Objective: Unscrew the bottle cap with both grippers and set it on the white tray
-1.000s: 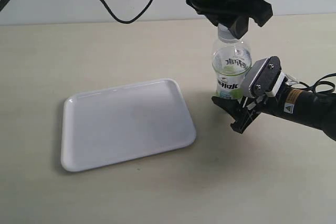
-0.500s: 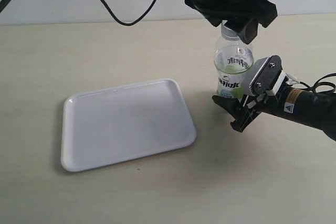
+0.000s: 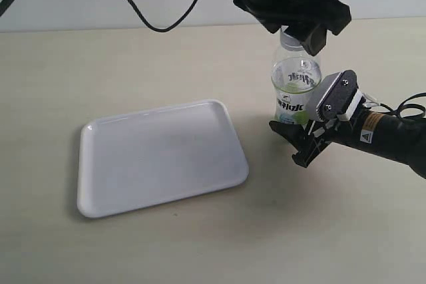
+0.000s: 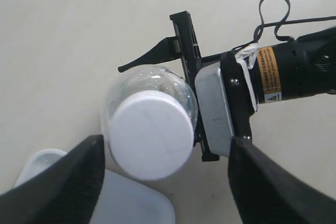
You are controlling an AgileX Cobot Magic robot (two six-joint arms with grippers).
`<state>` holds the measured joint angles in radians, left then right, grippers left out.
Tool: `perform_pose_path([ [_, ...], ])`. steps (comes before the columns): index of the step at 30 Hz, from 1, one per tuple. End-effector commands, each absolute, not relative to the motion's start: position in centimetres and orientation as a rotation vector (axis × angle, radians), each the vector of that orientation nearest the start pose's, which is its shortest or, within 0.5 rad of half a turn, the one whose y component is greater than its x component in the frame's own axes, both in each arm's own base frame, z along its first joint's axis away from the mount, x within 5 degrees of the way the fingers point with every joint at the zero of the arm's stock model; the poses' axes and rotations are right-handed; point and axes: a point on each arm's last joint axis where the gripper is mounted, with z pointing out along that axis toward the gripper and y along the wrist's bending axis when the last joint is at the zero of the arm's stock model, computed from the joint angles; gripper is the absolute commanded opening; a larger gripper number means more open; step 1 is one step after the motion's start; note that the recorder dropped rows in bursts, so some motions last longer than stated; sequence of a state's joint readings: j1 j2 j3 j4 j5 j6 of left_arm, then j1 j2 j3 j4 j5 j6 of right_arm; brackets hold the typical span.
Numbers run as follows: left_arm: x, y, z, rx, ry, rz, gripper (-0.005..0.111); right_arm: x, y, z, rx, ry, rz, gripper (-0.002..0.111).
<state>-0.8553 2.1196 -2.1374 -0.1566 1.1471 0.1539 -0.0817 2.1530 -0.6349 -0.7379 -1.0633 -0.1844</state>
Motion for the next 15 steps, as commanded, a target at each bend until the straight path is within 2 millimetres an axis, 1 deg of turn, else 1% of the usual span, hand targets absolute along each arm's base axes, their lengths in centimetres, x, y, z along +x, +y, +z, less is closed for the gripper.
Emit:
perform_pose_path([
  [1, 30.1, -36.5, 32.2, 1.239, 2.31, -0.438, 0.066, 31.2, 2.7, 5.6, -0.865, 1.802, 0.198, 0.0],
  [5, 30.1, -36.5, 32.5, 1.242, 2.294, -0.434, 0.066, 31.2, 2.7, 5.6, -0.863, 1.802, 0.197, 0.0],
  [9, 30.1, -36.4, 33.5, 1.237, 2.276, -0.441, 0.066, 31.2, 2.7, 5.6, -0.864, 1.804, 0.197, 0.0],
  [15, 29.8, -36.1, 34.8, 1.307, 2.229, -0.42, 0.066, 31.2, 2.7, 5.6, -0.865, 1.806, 0.196, 0.0],
])
